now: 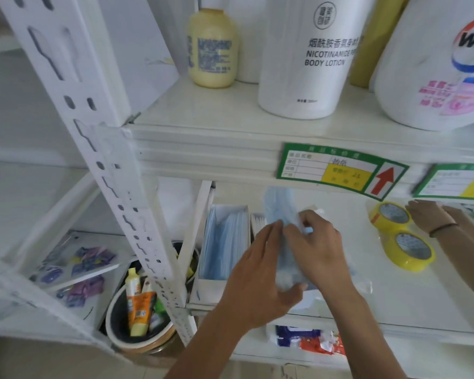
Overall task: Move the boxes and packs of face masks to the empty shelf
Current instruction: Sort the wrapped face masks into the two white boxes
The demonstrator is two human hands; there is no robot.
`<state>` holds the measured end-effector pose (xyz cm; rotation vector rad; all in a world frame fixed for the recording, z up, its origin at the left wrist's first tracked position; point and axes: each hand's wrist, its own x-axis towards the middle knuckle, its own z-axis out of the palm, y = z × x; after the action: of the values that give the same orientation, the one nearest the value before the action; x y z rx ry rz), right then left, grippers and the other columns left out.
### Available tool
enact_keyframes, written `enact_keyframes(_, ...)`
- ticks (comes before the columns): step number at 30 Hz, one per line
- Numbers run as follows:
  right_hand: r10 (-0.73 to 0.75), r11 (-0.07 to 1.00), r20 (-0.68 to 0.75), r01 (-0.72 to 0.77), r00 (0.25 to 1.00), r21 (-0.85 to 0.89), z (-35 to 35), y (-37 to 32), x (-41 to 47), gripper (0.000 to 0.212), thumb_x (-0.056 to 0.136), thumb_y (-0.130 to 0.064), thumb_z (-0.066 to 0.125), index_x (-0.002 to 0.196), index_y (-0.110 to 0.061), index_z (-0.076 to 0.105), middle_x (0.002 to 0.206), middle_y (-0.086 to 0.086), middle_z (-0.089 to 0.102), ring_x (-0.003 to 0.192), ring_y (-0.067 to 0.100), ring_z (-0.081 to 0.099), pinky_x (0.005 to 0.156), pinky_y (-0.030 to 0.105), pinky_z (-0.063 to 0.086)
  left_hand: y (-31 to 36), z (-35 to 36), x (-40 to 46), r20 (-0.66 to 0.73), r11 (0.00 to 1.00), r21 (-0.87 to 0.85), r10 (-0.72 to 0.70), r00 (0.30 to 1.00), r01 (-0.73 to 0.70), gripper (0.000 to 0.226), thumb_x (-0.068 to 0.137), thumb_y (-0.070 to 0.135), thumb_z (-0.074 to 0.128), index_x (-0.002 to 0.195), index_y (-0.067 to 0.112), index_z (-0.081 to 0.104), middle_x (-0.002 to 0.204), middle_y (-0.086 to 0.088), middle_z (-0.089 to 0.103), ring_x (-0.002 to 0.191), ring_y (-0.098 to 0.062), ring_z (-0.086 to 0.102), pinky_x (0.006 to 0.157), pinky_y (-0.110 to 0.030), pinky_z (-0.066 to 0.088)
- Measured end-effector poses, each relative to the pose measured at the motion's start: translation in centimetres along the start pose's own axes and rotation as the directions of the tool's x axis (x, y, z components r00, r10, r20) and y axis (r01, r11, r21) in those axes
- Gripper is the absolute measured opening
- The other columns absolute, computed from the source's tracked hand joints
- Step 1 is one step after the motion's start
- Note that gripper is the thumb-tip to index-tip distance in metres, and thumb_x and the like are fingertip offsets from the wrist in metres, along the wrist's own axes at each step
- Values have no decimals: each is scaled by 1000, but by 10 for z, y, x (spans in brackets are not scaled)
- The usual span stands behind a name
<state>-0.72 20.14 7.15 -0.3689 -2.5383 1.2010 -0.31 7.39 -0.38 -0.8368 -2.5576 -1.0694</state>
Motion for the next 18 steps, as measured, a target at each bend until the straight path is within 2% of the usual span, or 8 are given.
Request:
enact_keyframes(3, -2, 984, 107, -17, 994, 178, 19, -20, -5, 23, 87, -29, 67, 70, -20, 54, 66, -5, 59, 60, 7, 55, 50, 13, 38, -1, -13, -11, -148, 983, -140, -143, 979, 122, 95, 85, 44, 71, 158, 25, 14, 160, 7, 29, 147, -5, 32, 105, -18, 45)
enact_keyframes(6, -53, 926, 311, -70, 949, 371, 46, -35, -13, 9, 88, -33, 68, 87, -24, 66, 83, -9, 71, 77, -1, 67, 65, 15, 49, -13, -30, -21, -299, 935, -248, -323, 898, 253, 83, 85, 11, 73, 154, 26, 30, 150, 10, 43, 133, 12, 41, 99, 0, 34)
enact_keyframes(9, -143, 917, 473, -63, 869, 393, 67, -34, -20, 23, 97, -49, 55, 100, -29, 68, 97, -9, 73, 89, 2, 68, 76, 14, 51, -28, -40, -29, -376, 892, -219, -451, 809, 396, 68, 89, -11, 58, 150, 15, 42, 138, 1, 59, 119, 0, 56, 95, -3, 39)
enact_keyframes(10, -147, 932, 492, -47, 858, 360, 70, -30, -22, 31, 100, -52, 48, 98, -29, 68, 95, -8, 72, 86, 3, 67, 73, 12, 49, -30, -41, -32, -364, 875, -211, -484, 796, 435, 66, 90, -13, 55, 151, 12, 42, 133, -4, 63, 114, -8, 60, 93, -5, 42)
enact_keyframes(12, -125, 976, 480, 21, 868, 217, 75, -17, -22, 39, 103, -50, 39, 90, -26, 67, 85, -4, 70, 76, 9, 63, 71, 22, 49, -32, -42, -38, -325, 864, -196, -503, 801, 464, 65, 91, -14, 51, 151, 10, 42, 127, -8, 66, 110, -18, 64, 94, -18, 50)
enact_keyframes(14, -128, 983, 437, 173, 890, -63, 79, -3, -20, 30, 103, -36, 41, 84, -25, 60, 78, -5, 63, 69, 11, 57, 66, 31, 46, -32, -45, -39, -296, 864, -178, -504, 811, 472, 64, 92, -12, 51, 151, 13, 42, 125, -8, 64, 109, -23, 64, 95, -36, 55)
enact_keyframes(16, -121, 903, 393, 266, 911, -338, 83, 4, -19, 17, 101, -29, 44, 105, -22, 59, 96, -4, 64, 79, 14, 57, 68, 29, 44, -33, -48, -36, -323, 874, -134, -484, 813, 467, 63, 93, -8, 54, 151, 13, 41, 128, -10, 63, 111, -26, 62, 97, -40, 55)
enact_keyframes(18, -111, 859, 350, 267, 930, -437, 89, 7, -21, 24, 100, -30, 46, 121, -18, 51, 110, -1, 61, 85, 16, 54, 71, 27, 38, -32, -50, -33, -336, 892, -71, -442, 832, 445, 60, 94, -5, 57, 150, 9, 42, 132, -13, 62, 112, -28, 62, 97, -42, 55)
